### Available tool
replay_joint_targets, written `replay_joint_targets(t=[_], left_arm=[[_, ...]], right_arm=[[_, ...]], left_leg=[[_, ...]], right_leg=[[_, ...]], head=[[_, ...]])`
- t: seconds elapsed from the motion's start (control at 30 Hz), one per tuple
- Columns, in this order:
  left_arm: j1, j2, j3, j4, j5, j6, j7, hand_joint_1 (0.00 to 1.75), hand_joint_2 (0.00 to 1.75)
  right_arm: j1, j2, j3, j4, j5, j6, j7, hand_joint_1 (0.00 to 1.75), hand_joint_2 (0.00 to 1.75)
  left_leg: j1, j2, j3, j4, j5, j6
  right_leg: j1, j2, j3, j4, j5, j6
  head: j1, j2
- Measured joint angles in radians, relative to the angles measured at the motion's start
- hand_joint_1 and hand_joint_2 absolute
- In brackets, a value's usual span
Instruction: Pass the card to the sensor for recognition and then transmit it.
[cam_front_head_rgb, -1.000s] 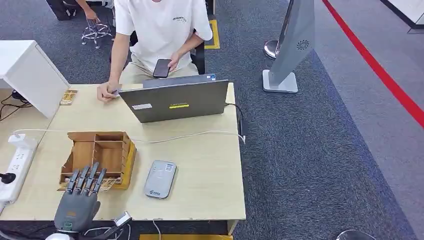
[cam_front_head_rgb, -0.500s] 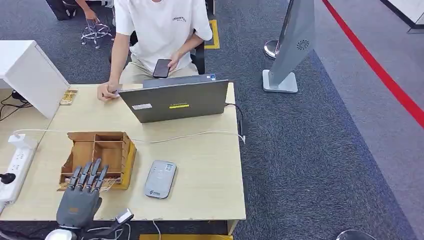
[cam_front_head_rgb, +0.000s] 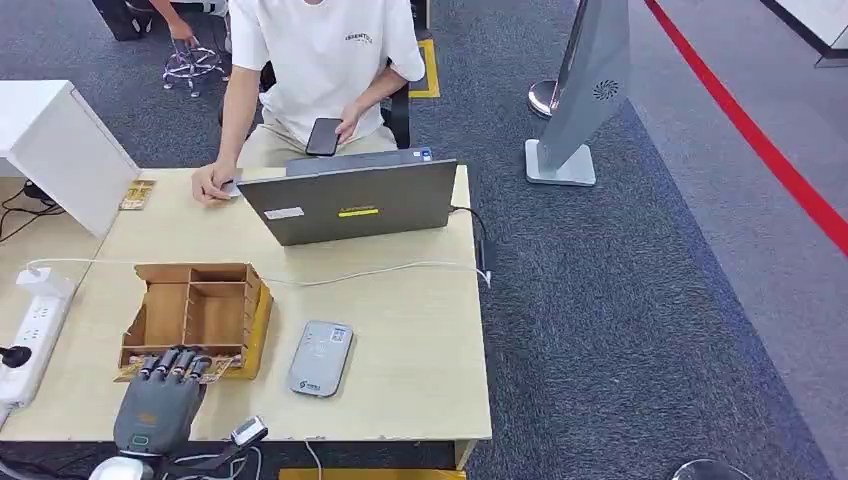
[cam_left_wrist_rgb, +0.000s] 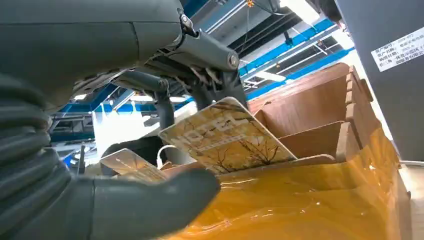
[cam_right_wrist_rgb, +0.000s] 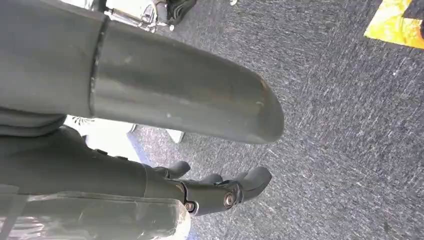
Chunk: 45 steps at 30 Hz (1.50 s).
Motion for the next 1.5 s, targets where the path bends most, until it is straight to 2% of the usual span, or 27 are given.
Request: replay_joint_targets(t=[0.3,0.53,0.73,0.83,0.9,1.0,1.07,1.13,1.2,1.23,1.3,1.37,1.43,1.5], left_arm=[[0.003,0.004,0.0,-0.018,0.014,-0.024,-0.003,1.75,1.75],[0.021,0.003,0.0,-0.039,-0.007,0.014,0.004,1.75,1.75],[0.059,0.003,0.0,-0.105,-0.051,0.025,0.037,1.75,1.75],[0.087,0.003,0.0,-0.16,-0.074,0.021,0.059,1.75,1.75],[0.111,0.01,-0.005,-0.202,-0.081,0.008,0.093,1.75,1.75],[0.162,0.082,-0.063,-0.327,-0.084,-0.008,0.2,1.75,1.75],[0.187,0.128,-0.095,-0.405,-0.085,-0.01,0.224,1.75,1.75],[0.216,0.167,-0.107,-0.496,-0.086,0.008,0.198,1.75,1.75],[0.225,0.167,-0.106,-0.549,-0.086,0.047,0.132,1.75,1.75],[0.215,0.154,-0.105,-0.572,-0.086,0.059,0.091,1.75,1.75],[0.166,0.136,-0.105,-0.593,-0.063,0.055,0.085,1.75,1.75],[0.016,0.124,-0.103,-0.575,0.013,-0.001,0.079,1.75,1.75],[-0.166,0.099,-0.095,-0.495,0.078,-0.056,0.042,1.75,1.75],[-0.271,0.079,-0.086,-0.44,0.092,-0.066,0.023,1.75,1.75]], right_arm=[[0.001,0.0,0.0,0.0,0.002,0.0,0.0,0.0,0.0],[0.006,0.0,-0.004,0.0,0.006,0.0,0.004,0.0,0.0],[0.039,0.0,-0.047,-0.004,0.047,0.0,0.031,0.0,0.0],[0.069,0.0,-0.089,-0.015,0.089,0.0,0.063,0.0,0.0],[0.105,0.0,-0.131,-0.031,0.139,0.0,0.101,0.0,0.0],[0.203,0.0,-0.253,-0.085,0.268,0.0,0.195,0.0,0.0],[0.259,0.001,-0.316,-0.116,0.322,0.0,0.237,0.0,0.0],[0.313,0.001,-0.393,-0.157,0.378,0.0,0.277,0.0,0.0],[0.341,0.002,-0.432,-0.179,0.393,0.0,0.29,0.0,0.0],[0.347,0.002,-0.447,-0.189,0.397,0.0,0.295,0.0,0.0],[0.348,0.002,-0.454,-0.195,0.397,0.0,0.293,0.0,0.0],[0.328,0.005,-0.449,-0.187,0.378,0.008,0.268,0.0,0.0],[0.286,0.01,-0.436,-0.161,0.346,0.023,0.234,0.0,0.0],[0.256,0.014,-0.424,-0.141,0.328,0.022,0.219,0.0,0.0]], left_leg=[[0.0,0.0,0.0,0.0,0.0,0.0],[0.0,0.0,0.0,0.0,0.0,0.0],[0.0,0.0,0.0,0.0,0.0,0.0],[0.0,0.0,0.0,0.0,0.0,0.0],[0.0,0.0,0.0,0.0,0.0,0.0],[0.0,-0.001,-0.001,0.0,0.0,0.0],[0.0,-0.001,-0.001,0.0,-0.001,0.0],[0.001,-0.001,-0.001,0.0,-0.001,-0.001],[0.0,-0.001,0.0,0.0,-0.001,-0.001],[0.0,-0.001,0.0,0.0,-0.001,-0.001],[0.0,-0.002,0.001,0.0,-0.001,-0.001],[0.0,-0.01,-0.002,0.001,0.004,0.002],[0.0,-0.014,-0.004,0.001,0.009,0.0],[0.0,-0.011,-0.004,0.001,0.01,-0.002]], right_leg=[[0.0,0.0,0.0,0.0,0.0,0.0],[0.0,0.0,0.0,0.0,0.0,0.0],[0.0,0.0,0.0,0.0,0.0,0.0],[0.0,0.0,0.0,0.0,0.0,0.0],[0.0,0.0,0.0,0.0,0.0,0.0],[0.0,-0.001,-0.001,0.0,-0.001,0.0],[0.0,-0.001,-0.001,0.0,-0.001,-0.001],[0.001,-0.001,-0.001,0.0,-0.001,-0.001],[0.0,-0.001,-0.001,0.0,-0.001,-0.001],[0.0,-0.001,0.0,0.0,-0.001,-0.001],[0.0,-0.003,-0.001,0.0,-0.001,-0.001],[0.0,-0.01,-0.002,-0.001,0.0,0.001],[0.0,-0.014,-0.001,-0.001,0.005,0.001],[0.0,-0.012,0.0,0.0,0.009,-0.002]], head=[[0.0,0.0],[0.0,0.0],[0.0,0.0],[0.0,0.0],[0.0,0.0],[0.0,0.0],[0.0,0.0],[0.0,0.0],[0.0,0.0],[0.0,0.0],[0.0,0.0],[0.0,0.0],[0.001,0.0],[0.0,0.0]])
